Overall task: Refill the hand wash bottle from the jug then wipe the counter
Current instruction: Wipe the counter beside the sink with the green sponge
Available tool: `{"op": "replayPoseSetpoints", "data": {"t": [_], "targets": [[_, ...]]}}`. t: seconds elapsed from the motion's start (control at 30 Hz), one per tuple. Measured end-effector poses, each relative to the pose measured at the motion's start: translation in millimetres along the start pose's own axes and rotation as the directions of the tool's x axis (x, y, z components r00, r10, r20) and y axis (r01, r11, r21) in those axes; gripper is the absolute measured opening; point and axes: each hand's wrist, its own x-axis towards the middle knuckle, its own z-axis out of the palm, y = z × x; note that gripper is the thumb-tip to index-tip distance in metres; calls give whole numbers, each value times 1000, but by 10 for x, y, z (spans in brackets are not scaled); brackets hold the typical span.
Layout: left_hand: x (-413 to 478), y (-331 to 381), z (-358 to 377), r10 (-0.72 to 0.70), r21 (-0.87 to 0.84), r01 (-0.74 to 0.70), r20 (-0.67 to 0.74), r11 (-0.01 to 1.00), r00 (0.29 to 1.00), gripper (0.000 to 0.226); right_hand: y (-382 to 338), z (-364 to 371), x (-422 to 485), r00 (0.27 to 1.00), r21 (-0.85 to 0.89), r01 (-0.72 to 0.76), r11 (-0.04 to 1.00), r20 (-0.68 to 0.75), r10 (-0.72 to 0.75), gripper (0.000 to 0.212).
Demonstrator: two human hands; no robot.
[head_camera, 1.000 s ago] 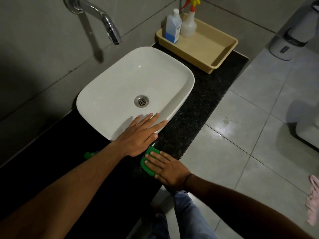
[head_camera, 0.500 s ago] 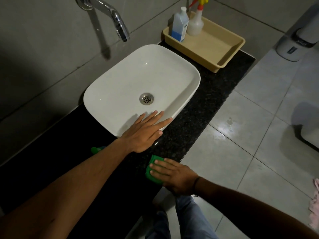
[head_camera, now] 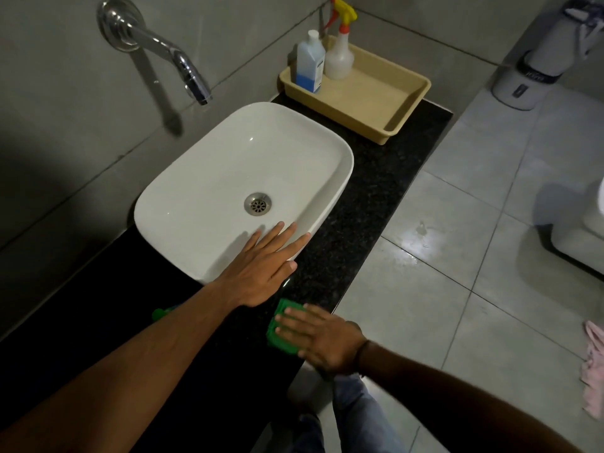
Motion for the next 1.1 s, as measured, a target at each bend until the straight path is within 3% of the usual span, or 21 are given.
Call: {"op": "replayPoseSetpoints", "data": {"t": [0.13, 0.23, 0.4, 0.47, 0.6, 0.7, 0.77, 0.9, 0.97, 1.1], "targets": [[16, 13, 34, 0, -5, 0, -12, 1000, 1000, 56, 719, -347, 157, 975, 9, -222, 975, -4, 223, 62], [45, -1, 43, 21, 21, -21, -12, 1000, 1000, 56, 597, -294, 451, 938, 52, -340, 939, -57, 343, 63], [211, -1, 43, 40, 38, -40, 21, 998, 999, 63, 468, -41, 106, 988, 12, -147, 989, -44, 147, 64], [300, 32, 54, 40, 56, -41, 17, 998, 999, 65, 771, -143, -55, 984, 1, -173, 985, -28, 173, 62], [495, 99, 111, 28, 55, -28, -9, 998, 1000, 67, 1472, -541, 64, 898, 35, -434, 900, -69, 435, 63], [704, 140, 129, 28, 83, -25, -29, 996, 999, 69, 1513, -583, 428, 814, 93, -562, 822, -116, 569, 64], [842, 158, 132, 29, 94, -25, -36, 995, 999, 70, 1362, -445, 454, 834, 100, -524, 846, -141, 533, 63], [1225, 190, 108, 21, 52, -19, -37, 998, 999, 73, 1646, -361, -23, 963, 33, -254, 967, -89, 256, 62], [1414, 211, 99, 23, 49, -21, -41, 999, 999, 76, 2055, -482, -145, 954, 21, -290, 957, -71, 290, 63], [1824, 238, 87, -19, 64, 23, -63, 998, 998, 78, 2854, -917, 186, 858, 70, -502, 862, -89, 506, 63]]}}
